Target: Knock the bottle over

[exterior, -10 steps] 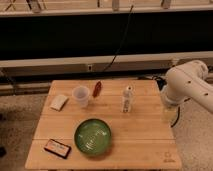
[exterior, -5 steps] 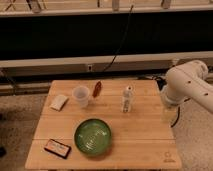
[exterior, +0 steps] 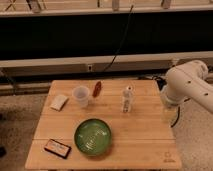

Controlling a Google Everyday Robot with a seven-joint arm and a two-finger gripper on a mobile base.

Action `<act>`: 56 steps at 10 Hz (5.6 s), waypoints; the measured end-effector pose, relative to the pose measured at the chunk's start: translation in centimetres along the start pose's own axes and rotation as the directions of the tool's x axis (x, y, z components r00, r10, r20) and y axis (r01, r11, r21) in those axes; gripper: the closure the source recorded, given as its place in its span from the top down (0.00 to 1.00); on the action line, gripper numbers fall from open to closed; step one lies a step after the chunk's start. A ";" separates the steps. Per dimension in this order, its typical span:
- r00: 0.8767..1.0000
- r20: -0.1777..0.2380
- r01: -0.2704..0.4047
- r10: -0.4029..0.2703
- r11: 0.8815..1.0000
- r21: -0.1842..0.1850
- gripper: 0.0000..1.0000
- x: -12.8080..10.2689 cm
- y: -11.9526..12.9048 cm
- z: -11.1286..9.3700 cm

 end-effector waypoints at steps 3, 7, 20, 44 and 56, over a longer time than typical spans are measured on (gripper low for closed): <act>1.000 0.000 0.000 0.000 1.000 0.000 0.80 0.0 0.0 0.0; 1.000 0.001 0.014 -0.014 1.000 0.010 0.80 -0.3 -1.3 0.3; 0.997 -0.002 0.072 -0.072 0.997 0.024 0.80 -2.2 -5.8 2.0; 0.987 0.032 0.157 -0.158 0.987 0.040 0.00 -8.3 -10.5 6.4; 0.943 0.093 0.313 -0.320 0.946 0.085 0.00 -16.8 -11.3 5.7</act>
